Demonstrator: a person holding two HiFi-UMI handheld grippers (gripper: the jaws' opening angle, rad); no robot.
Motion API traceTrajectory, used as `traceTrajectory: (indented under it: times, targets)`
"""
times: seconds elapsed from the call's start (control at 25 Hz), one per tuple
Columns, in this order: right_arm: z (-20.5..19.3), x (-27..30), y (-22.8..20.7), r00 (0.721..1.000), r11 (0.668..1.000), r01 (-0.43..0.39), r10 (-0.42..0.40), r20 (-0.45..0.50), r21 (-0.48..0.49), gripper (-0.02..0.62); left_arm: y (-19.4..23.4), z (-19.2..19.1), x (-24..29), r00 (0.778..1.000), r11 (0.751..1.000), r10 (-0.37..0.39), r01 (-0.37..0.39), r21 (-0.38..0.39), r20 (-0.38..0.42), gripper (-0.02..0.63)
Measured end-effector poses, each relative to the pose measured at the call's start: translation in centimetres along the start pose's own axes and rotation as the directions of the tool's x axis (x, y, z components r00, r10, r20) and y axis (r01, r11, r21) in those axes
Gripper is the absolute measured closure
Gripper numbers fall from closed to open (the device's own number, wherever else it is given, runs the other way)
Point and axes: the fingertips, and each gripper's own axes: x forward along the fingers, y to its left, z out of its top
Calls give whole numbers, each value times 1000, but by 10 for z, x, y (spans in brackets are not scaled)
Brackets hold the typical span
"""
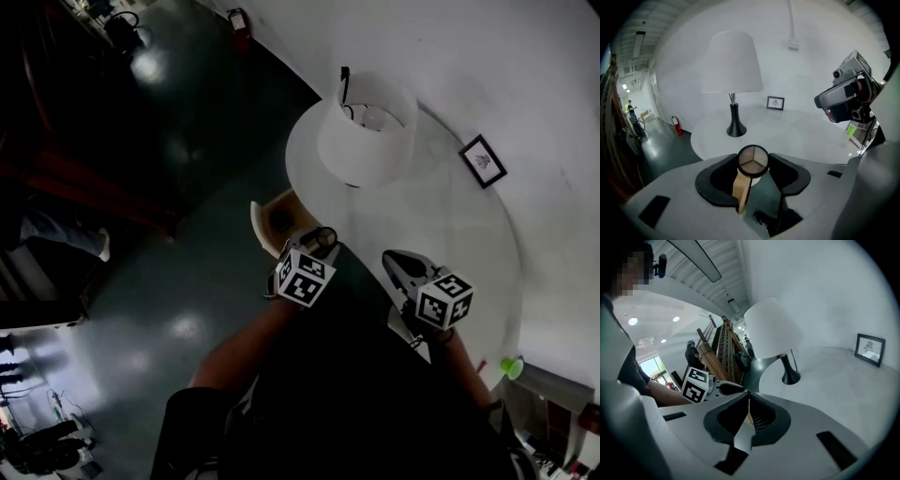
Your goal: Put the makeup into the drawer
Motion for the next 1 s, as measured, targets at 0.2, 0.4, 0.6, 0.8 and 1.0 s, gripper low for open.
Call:
traceTrajectory:
  times: [0.2, 0.4, 0.6, 0.8, 1.0]
  targets:
    - [-1, 45, 29, 998, 999, -31, 29, -60, -41, 578, 44, -25, -20, 999, 998, 33, -32, -55, 10, 383]
    - [-6, 86, 56, 989, 994, -90, 81, -125, -68, 578, 83, -49, -39, 997, 994, 78, -78, -82, -4, 383]
    - [-3, 117, 77, 977, 981, -159, 141, -159, -109, 578, 105, -71, -42, 994, 988, 104, -107, -113, -35, 383]
    - [-6, 145, 77, 955, 968, -233, 210, -209, -92, 578, 119, -71, -27, 990, 981, 130, -136, -139, -53, 383]
    - [-14, 170, 90, 911, 934, -340, 297, -287, -113, 578, 133, -71, -8, 986, 969, 149, -160, -188, -72, 383]
